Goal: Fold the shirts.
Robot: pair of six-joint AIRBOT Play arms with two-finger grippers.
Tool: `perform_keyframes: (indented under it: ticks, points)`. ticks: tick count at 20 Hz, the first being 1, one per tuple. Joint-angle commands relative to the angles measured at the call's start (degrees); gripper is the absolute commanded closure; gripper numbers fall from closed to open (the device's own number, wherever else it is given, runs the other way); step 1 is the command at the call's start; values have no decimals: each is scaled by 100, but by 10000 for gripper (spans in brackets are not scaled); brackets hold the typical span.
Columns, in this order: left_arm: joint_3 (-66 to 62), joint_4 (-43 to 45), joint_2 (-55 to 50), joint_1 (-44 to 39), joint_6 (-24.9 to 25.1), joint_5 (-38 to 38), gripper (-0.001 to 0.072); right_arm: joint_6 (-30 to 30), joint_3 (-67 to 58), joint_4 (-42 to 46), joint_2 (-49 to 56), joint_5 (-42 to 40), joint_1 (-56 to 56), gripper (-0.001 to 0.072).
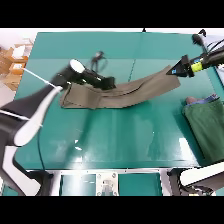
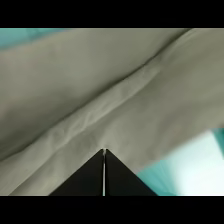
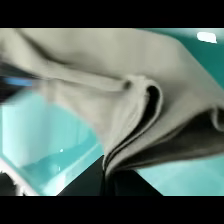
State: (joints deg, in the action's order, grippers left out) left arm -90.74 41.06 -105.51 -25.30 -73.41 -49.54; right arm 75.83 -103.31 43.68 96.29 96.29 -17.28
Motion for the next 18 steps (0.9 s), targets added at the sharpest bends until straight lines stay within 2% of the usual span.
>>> perform_keyframes:
  ticks: [1, 6, 10, 12, 14, 16, 18]
  points:
    - [-170, -258, -656, -713, -175, 726, 684, 2, -11, -376, -533, 116, 59, 693]
    - [-1132, -407, -1478, -1001, -479, 566, 684, 17, -11, -428, -651, 129, 175, 693]
    - [-1296, -446, -1473, -848, -608, 267, 684, 31, -11, -428, -656, 131, 205, 693]
    - [-1650, -374, -1473, -544, -599, -739, 684, 146, -11, -494, -662, 129, 216, 693]
    - [-2264, -125, -1473, -68, -568, -2188, 685, 175, -11, -859, -662, 120, 328, 693]
    - [-2946, 728, -1427, 435, -800, -3576, 684, 205, -9, -1093, -662, -68, 671, 692]
    - [-2986, 2238, -1029, 872, -911, -4251, 685, 350, 42, -1047, -658, -466, 1228, 692]
